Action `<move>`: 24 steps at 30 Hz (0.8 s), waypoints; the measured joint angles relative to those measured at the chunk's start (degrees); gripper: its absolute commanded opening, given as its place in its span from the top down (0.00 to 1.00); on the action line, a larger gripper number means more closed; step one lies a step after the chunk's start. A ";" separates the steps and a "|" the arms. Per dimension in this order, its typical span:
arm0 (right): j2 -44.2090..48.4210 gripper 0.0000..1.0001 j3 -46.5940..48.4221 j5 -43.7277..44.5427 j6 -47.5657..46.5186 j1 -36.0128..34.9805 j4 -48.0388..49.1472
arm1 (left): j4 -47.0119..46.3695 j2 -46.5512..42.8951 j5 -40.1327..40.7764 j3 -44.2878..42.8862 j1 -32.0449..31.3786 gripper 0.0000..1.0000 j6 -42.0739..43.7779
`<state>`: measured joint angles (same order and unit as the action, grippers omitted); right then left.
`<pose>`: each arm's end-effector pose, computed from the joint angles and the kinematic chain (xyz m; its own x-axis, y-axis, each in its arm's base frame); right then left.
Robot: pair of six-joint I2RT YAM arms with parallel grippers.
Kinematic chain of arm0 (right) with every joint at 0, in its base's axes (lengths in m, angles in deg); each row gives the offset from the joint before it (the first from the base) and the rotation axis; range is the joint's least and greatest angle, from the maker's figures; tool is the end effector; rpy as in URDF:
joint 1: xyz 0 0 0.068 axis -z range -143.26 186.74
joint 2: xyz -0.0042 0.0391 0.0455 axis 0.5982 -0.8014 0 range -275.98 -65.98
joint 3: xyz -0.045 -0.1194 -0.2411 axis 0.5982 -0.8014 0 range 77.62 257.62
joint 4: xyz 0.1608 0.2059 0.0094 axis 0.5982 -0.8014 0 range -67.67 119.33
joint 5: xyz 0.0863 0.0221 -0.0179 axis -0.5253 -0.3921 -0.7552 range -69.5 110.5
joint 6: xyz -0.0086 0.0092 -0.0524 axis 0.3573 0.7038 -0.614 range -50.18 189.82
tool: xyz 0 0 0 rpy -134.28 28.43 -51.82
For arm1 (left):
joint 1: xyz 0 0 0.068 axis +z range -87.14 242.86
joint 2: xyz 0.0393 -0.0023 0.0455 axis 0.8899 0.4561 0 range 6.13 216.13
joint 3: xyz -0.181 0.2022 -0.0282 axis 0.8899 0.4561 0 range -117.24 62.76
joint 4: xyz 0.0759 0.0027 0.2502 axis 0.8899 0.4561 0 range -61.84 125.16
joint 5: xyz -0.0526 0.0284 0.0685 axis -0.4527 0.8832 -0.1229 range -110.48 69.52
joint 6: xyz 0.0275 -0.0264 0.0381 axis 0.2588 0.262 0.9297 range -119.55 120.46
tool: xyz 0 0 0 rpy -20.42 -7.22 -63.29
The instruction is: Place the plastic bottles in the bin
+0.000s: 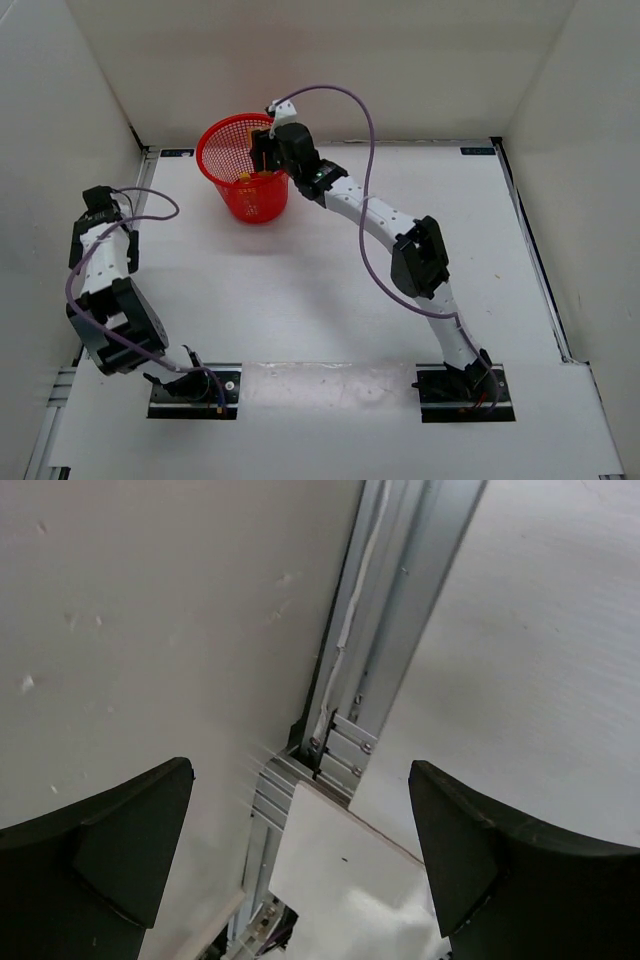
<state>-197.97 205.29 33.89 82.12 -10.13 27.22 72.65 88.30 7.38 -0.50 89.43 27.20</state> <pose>0.3843 0.3982 0.3390 -0.1925 0.0978 -0.9764 -0.5237 0.8313 0.1865 0.2453 0.1412 0.2581 -0.9763 -0.0433 -0.2120 -0.1604 0.8026 0.5746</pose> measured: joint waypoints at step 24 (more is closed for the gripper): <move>5.49 0.06 -4.33 -7.13 -1.60 -0.20 2.21 | -2.51 33.86 -4.02 -25.62 2.38 0.10 2.62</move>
<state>-192.48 200.97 26.77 80.52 -10.33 29.43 70.14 122.16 3.36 -26.12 91.81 29.82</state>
